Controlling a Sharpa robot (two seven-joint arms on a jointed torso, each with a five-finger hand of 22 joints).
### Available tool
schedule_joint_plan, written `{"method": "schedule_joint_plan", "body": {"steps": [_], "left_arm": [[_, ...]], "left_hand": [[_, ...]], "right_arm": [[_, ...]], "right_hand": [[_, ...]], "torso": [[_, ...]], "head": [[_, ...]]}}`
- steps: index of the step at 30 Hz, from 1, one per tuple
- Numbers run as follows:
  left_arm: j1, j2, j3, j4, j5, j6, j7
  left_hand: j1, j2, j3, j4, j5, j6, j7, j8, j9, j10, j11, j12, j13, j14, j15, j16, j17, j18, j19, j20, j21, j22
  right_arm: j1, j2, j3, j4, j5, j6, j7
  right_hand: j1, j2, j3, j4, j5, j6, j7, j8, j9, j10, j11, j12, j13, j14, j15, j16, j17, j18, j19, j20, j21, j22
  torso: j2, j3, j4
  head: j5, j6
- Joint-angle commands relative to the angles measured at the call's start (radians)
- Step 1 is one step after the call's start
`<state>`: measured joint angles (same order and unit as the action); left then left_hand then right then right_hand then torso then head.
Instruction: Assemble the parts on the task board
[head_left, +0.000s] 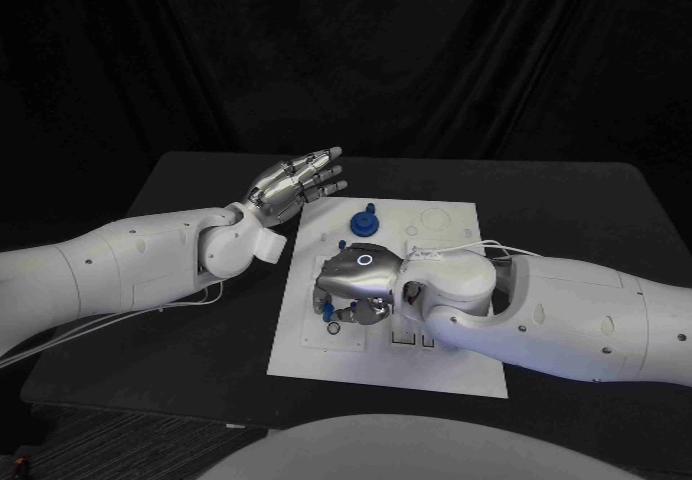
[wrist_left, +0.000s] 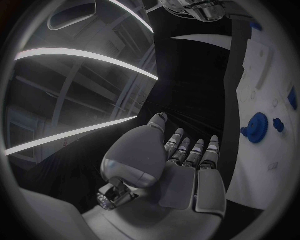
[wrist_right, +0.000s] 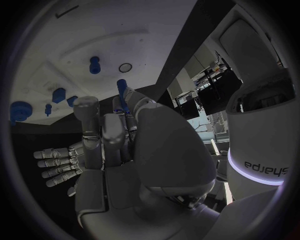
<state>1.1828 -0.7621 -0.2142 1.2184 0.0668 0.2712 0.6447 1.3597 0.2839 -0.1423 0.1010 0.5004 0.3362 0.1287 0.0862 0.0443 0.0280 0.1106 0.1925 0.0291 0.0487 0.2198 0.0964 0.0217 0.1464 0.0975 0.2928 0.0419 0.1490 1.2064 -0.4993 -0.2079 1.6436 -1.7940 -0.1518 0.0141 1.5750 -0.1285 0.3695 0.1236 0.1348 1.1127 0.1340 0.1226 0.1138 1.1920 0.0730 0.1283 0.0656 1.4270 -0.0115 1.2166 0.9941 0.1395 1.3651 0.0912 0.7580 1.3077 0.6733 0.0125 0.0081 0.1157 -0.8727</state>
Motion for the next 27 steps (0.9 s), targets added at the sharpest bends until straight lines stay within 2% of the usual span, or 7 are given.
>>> {"method": "schedule_joint_plan", "body": {"steps": [1,5,9,27], "left_arm": [[-0.001,0.001,0.001,0.000,0.006,0.002,0.009],[-0.001,0.002,0.001,-0.001,0.006,0.003,0.008],[-0.001,0.003,0.001,-0.002,0.006,0.004,0.007],[-0.001,0.007,0.001,-0.008,0.006,0.011,0.004]], "left_hand": [[0.002,0.003,0.005,0.000,0.006,0.003,0.002,0.004,0.001,-0.003,-0.004,-0.003,-0.001,0.001,0.002,0.001,0.000,-0.017,0.002,0.000,0.004,-0.001],[0.002,0.003,0.006,0.000,0.007,0.003,0.001,0.004,0.001,-0.003,-0.005,-0.003,-0.001,0.000,0.002,0.000,0.000,-0.017,0.002,0.000,0.004,-0.002],[0.002,0.003,0.006,0.000,0.007,0.003,0.001,0.004,0.001,-0.003,-0.005,-0.003,-0.001,0.000,0.002,0.000,0.000,-0.017,0.002,0.000,0.004,-0.002],[0.002,0.002,0.006,0.000,0.007,0.004,0.001,0.004,0.001,-0.004,-0.005,-0.003,-0.001,0.000,0.002,0.000,0.000,-0.017,0.001,0.000,0.003,-0.003]], "right_arm": [[-0.004,0.002,0.001,-0.001,-0.039,0.042,-0.027],[-0.005,0.004,0.001,0.001,-0.046,0.051,-0.027],[-0.009,0.002,0.001,0.006,-0.062,0.055,-0.027],[-0.024,-0.006,0.001,0.017,-0.076,0.064,-0.026]], "right_hand": [[-0.001,-0.001,-0.001,-0.008,-0.003,-0.001,-0.003,-0.007,0.000,0.014,-0.003,-0.002,0.001,0.005,0.000,-0.001,-0.002,-0.011,0.004,-0.003,-0.003,0.095],[0.000,-0.002,0.001,-0.011,-0.004,0.000,-0.003,-0.008,0.000,0.016,-0.004,-0.003,0.001,0.003,0.000,-0.001,-0.002,-0.011,0.004,-0.003,-0.002,0.095],[0.002,-0.003,0.002,-0.014,-0.003,0.000,-0.003,-0.009,0.000,0.017,-0.004,-0.004,0.001,0.002,-0.001,-0.002,-0.004,-0.011,0.003,-0.003,-0.004,0.095],[0.004,-0.004,0.007,-0.023,0.000,0.008,-0.004,-0.009,0.001,0.028,-0.006,-0.006,0.003,-0.003,-0.002,-0.005,-0.007,-0.010,-0.001,-0.004,-0.003,0.094]], "torso": [[-0.001,0.0005,0.0016],[-0.002,0.0006,-0.0005],[-0.001,0.0002,0.0014],[-0.001,0.0001,0.0018]], "head": [[-0.005,0.000],[-0.007,0.000],[-0.008,0.000],[-0.005,0.000]]}}
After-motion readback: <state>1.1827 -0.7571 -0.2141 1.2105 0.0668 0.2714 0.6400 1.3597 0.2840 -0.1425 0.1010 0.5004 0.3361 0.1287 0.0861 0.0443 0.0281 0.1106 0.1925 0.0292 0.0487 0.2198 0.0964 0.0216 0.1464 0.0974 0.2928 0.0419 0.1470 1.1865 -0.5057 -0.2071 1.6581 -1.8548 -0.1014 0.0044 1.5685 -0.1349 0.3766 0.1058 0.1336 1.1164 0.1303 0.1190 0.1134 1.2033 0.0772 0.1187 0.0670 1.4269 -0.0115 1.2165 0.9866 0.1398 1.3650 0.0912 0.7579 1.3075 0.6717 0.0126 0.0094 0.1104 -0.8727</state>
